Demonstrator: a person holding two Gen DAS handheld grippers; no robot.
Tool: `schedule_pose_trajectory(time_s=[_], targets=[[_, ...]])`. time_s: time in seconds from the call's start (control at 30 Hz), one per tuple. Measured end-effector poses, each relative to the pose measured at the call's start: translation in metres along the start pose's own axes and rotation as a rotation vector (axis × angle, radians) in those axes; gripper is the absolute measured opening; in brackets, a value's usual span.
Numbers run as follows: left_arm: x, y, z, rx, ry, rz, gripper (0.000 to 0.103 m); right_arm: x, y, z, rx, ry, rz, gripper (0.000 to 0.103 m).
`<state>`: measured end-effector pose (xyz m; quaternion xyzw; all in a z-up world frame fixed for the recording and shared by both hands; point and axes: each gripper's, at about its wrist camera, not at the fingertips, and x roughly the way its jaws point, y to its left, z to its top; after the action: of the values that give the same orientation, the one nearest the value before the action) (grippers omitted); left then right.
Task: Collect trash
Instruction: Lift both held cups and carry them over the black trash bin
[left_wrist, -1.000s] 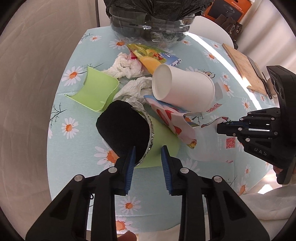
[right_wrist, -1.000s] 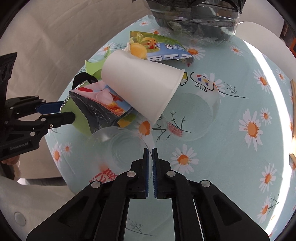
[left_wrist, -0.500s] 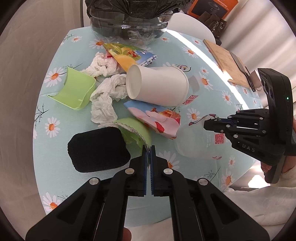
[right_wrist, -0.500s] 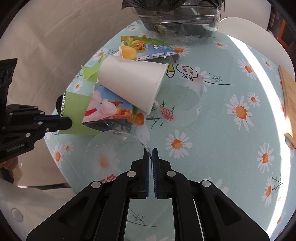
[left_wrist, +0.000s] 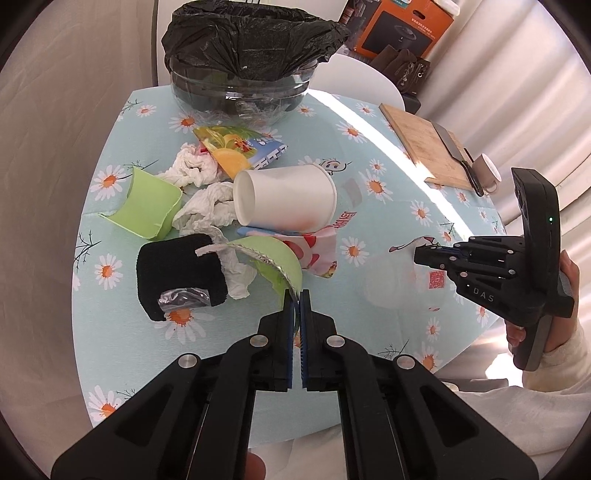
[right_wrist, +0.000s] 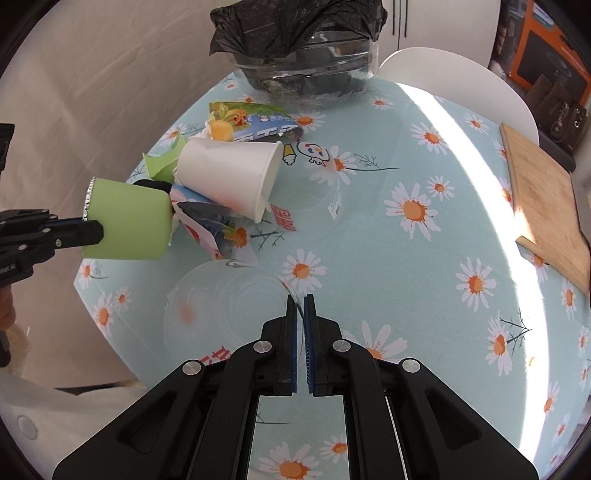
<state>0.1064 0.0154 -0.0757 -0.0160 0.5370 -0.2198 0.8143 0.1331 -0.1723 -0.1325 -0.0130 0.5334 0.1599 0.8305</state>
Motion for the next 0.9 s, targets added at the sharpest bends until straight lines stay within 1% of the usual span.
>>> schedule_pose_trajectory(time_s=[0.2,0.5,0.7,0.77,0.8,0.9], targets=[[-0.021,-0.016,-0.005,0.046,-0.053,0.011,0.003,-0.02,-0.005,-0.009,0.015,-0.046,-0.028,0.004],[-0.047,-0.029,-0.004,0.089,-0.126,0.031,0.003,-0.047,-0.001,-0.023,0.032,-0.123,-0.025,0.004],[-0.07,-0.029,0.004,0.085,-0.19,0.046,0.003,-0.066,-0.002,-0.027,0.043,-0.183,-0.031,0.004],[-0.079,-0.025,0.007,0.065,-0.213,0.024,0.003,-0.072,-0.004,-0.027,0.044,-0.2,-0.031,0.004],[-0.084,-0.023,0.008,0.057,-0.223,0.025,0.003,-0.076,-0.004,-0.026,0.045,-0.208,-0.035,0.004],[-0.094,-0.018,0.014,0.05,-0.25,0.059,0.003,-0.086,-0.006,-0.021,0.048,-0.225,-0.032,0.004]])
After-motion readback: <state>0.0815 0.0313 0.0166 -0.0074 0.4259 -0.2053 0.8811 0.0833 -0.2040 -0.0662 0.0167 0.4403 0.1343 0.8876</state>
